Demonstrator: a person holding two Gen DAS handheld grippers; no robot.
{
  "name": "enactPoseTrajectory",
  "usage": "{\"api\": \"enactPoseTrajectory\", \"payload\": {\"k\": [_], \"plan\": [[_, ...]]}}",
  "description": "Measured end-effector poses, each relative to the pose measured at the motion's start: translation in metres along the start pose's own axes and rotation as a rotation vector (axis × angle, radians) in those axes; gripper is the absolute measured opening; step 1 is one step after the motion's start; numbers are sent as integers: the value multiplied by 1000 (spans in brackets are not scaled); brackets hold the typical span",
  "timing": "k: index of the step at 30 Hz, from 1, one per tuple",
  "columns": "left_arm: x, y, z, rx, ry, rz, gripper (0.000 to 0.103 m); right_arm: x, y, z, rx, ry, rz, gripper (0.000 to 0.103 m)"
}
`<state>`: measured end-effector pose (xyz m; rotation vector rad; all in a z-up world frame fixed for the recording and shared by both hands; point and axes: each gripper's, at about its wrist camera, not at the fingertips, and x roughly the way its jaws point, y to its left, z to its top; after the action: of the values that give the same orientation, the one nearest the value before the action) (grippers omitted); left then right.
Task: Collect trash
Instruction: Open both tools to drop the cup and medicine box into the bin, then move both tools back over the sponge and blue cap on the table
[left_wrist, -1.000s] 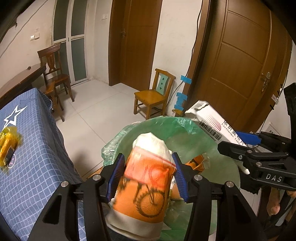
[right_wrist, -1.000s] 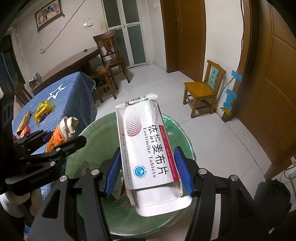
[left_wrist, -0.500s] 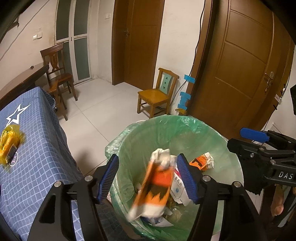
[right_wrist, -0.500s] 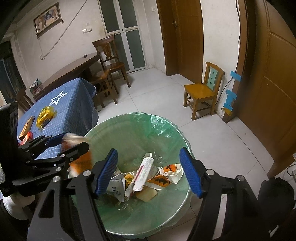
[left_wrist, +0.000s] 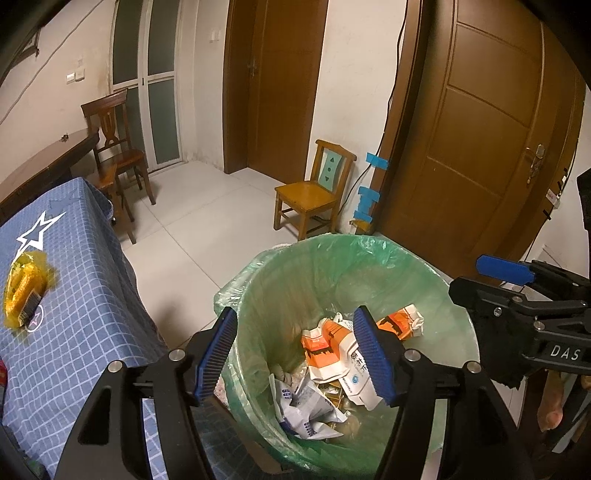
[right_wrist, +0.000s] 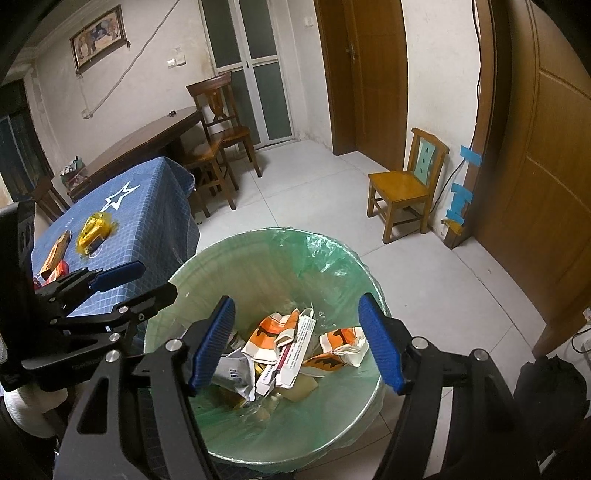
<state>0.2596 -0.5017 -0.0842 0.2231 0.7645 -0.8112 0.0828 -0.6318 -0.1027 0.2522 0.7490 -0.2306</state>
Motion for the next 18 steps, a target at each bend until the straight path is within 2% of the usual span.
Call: {"api": "enactPoseTrajectory", "payload": {"k": [6,12,18], "plan": [[-19,6,-3,-5,-15,4,70,-9,7,-2,-3,-26,12,73],[-54,21,-12,-12,-39,8,71,-25,28,-7,-19,-69,43,76],[-102,49,-46,-25,-50,35,72,-42,71,-20,-78,-113,126,78]]}}
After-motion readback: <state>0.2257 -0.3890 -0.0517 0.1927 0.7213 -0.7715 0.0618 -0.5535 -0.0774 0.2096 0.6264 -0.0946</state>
